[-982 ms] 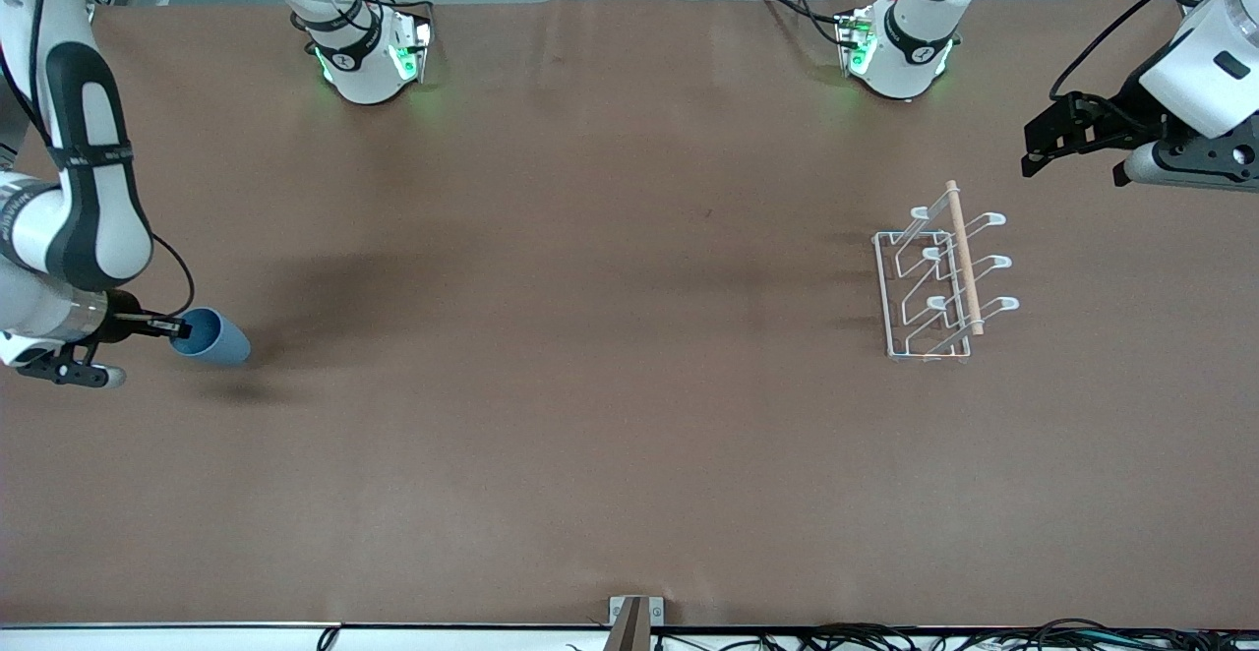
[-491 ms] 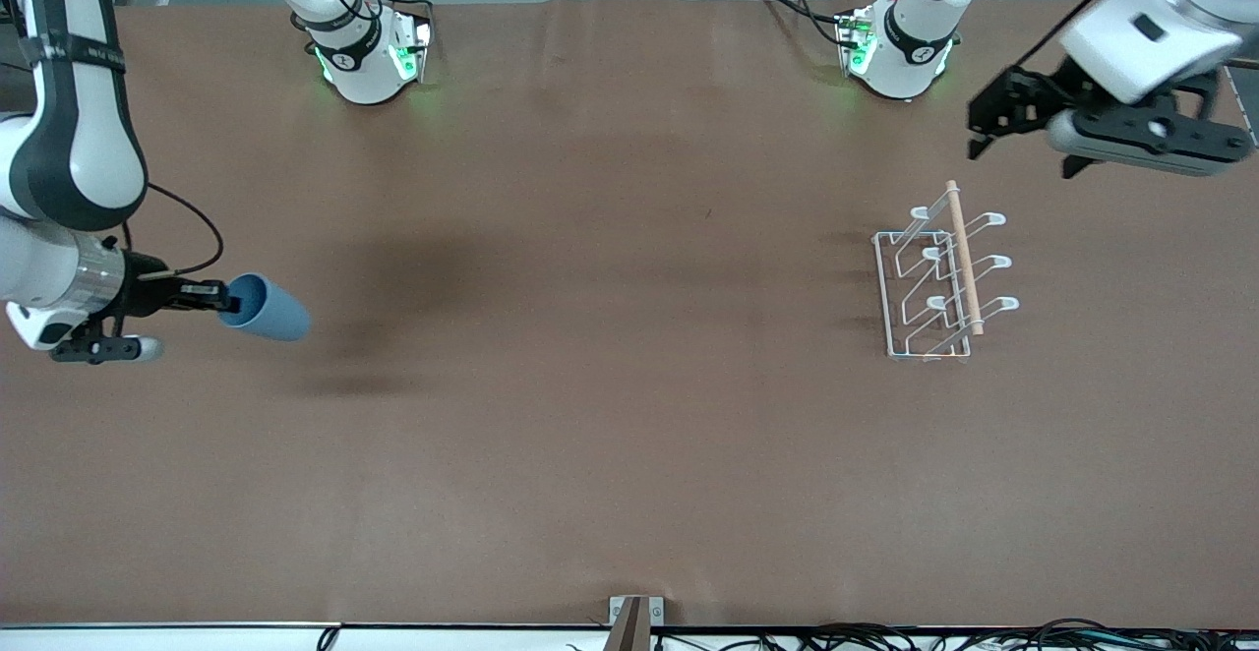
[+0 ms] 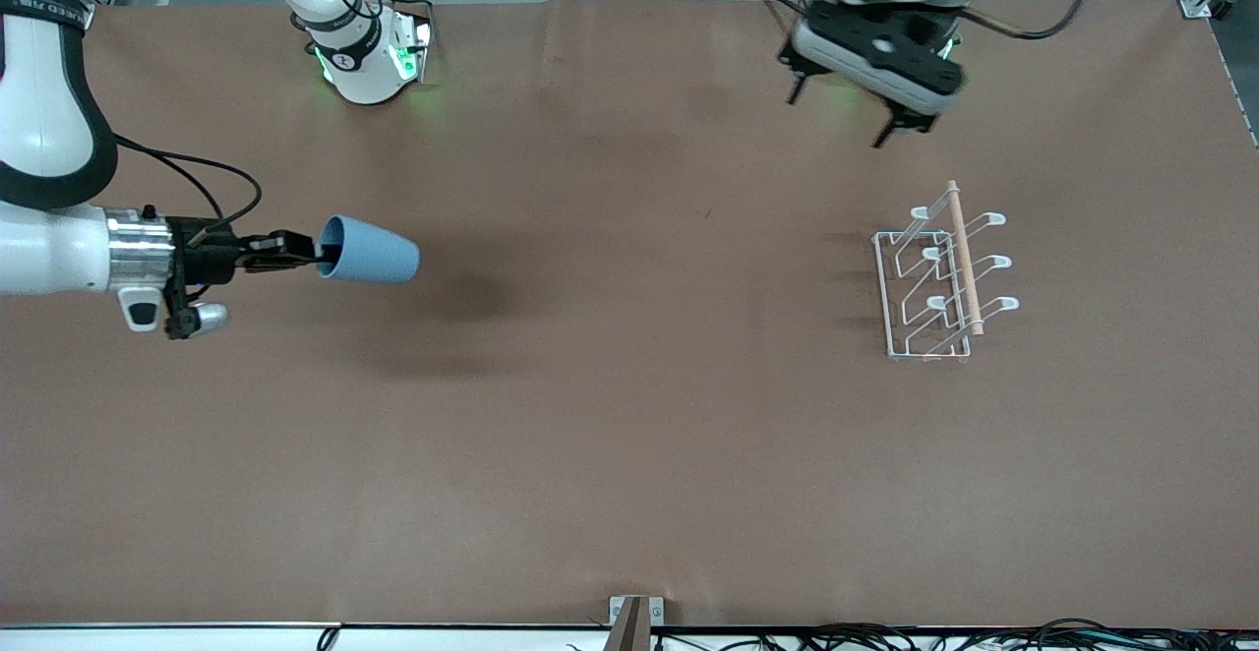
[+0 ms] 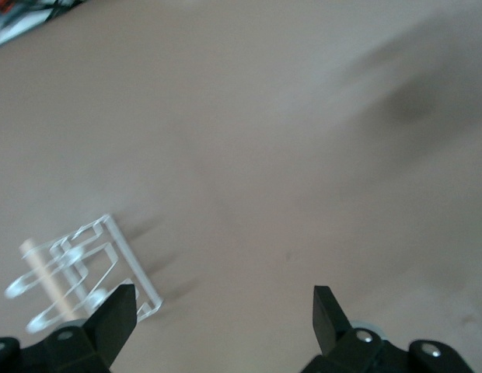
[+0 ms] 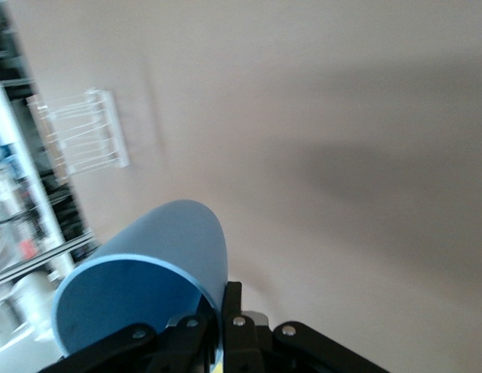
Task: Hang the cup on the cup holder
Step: 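Lift the cup with the right gripper while the left gripper approaches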
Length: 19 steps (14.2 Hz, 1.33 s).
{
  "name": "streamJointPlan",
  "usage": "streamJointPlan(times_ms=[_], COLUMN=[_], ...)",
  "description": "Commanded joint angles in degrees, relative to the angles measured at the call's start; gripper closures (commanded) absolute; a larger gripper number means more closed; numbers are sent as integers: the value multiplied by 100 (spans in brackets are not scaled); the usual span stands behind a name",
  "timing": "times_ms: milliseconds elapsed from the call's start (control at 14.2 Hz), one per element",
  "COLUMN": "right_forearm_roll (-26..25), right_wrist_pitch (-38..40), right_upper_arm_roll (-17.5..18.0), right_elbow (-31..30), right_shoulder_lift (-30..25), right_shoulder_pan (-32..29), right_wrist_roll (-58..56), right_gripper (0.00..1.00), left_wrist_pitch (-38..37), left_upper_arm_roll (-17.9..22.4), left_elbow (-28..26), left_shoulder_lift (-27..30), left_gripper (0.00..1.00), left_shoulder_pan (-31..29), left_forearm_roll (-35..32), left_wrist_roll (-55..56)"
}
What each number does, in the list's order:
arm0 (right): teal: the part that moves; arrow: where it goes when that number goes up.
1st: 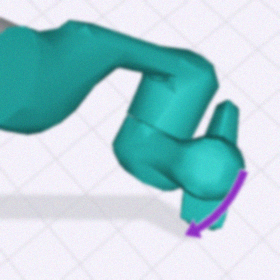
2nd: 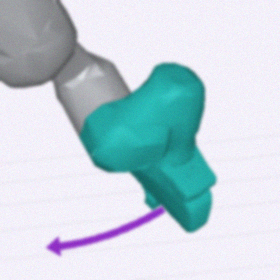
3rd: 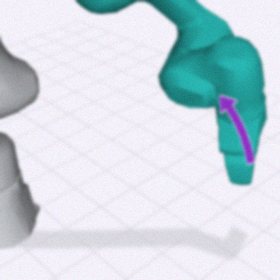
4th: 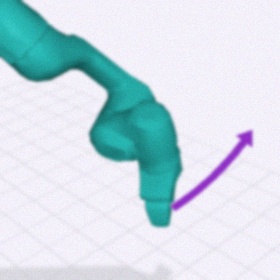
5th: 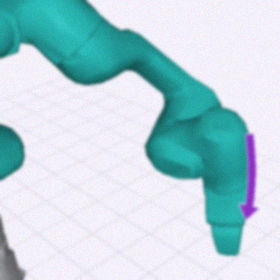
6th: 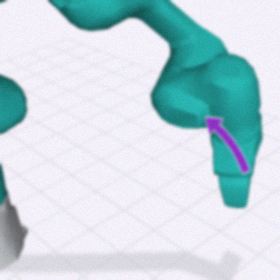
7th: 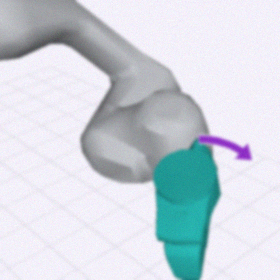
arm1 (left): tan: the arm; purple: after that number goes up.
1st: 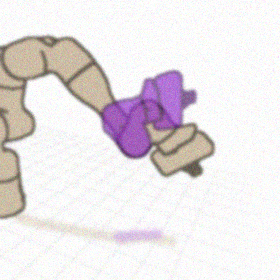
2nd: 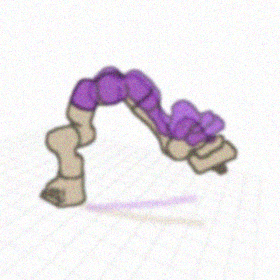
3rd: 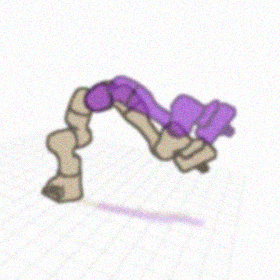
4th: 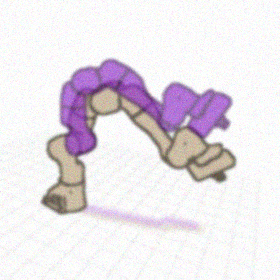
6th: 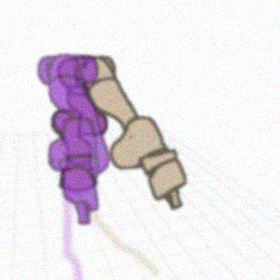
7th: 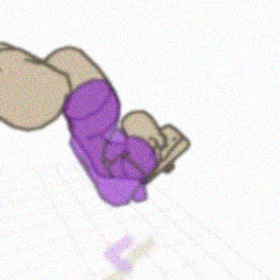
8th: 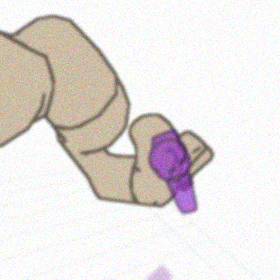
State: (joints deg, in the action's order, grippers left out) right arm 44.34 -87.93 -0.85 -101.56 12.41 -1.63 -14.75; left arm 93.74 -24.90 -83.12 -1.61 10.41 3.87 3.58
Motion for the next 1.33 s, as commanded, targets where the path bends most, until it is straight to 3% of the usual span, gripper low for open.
streamJointPlan(times_ms=[0, 351, 912, 1263], right_forearm_roll=[906, 1700, 2041, 2219], right_wrist_pitch=[406, 1136, 1533, 1533], right_upper_arm_roll=[129, 129, 489, 498], right_elbow=[-74, -83, -39, -48], right_shoulder_lift=[33, 586, 947, 956], right_shoulder_pan=[-57, -13, 5, 75], right_wrist_roll=[-422, -1442, -1741, -1733], right_gripper=[96, 99, 99, 99], left_wrist_pitch=[713, 1321, 3279, 3686], left_upper_arm_roll=[-243, -173, -68, 1029], left_elbow=[295, 1121, 1210, 1280], left_shoulder_lift=[-567, -1578, -2589, -2871], left_gripper=[0, 0, 0, 0], left_shoulder_pan=[294, 1304, 2193, 3413], left_forearm_roll=[35, -141, -159, -141], left_wrist_roll=[195, 635, 635, 670])
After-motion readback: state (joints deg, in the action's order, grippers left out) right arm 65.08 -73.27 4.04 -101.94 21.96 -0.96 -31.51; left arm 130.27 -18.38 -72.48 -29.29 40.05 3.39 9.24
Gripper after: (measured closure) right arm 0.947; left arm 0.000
